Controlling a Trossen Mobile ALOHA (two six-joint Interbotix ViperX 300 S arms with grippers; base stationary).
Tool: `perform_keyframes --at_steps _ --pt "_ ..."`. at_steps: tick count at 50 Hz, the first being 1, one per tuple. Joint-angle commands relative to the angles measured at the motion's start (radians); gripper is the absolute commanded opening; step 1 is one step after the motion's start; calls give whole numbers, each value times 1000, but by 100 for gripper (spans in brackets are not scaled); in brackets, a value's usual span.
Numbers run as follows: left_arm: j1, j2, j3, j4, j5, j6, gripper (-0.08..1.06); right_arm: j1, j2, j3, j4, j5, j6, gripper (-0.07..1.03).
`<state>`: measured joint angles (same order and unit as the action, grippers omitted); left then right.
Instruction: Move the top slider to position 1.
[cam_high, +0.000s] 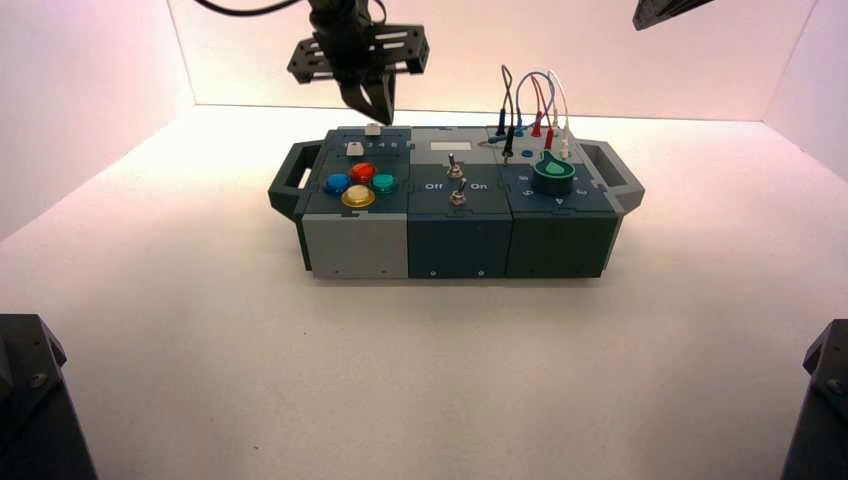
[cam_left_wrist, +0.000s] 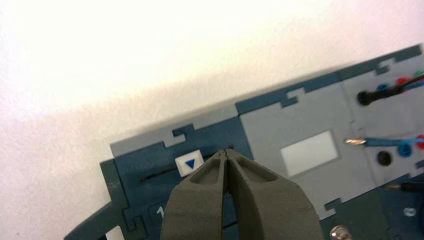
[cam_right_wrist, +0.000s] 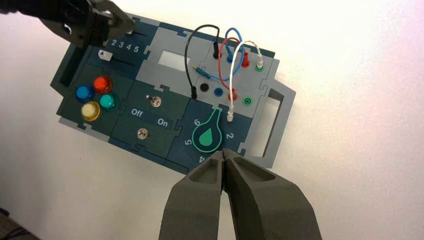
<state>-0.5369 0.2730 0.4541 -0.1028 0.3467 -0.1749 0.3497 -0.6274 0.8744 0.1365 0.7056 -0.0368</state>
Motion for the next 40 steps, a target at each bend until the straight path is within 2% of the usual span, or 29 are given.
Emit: perform_keyframes --at_steps 1,40 --pt "-2 -9 -21 0 -2 -5 -3 3 -2 -20 5 -3 -5 -2" --pt "31 12 -26 2 -6 -5 -3 2 6 -21 2 -2 -5 -2"
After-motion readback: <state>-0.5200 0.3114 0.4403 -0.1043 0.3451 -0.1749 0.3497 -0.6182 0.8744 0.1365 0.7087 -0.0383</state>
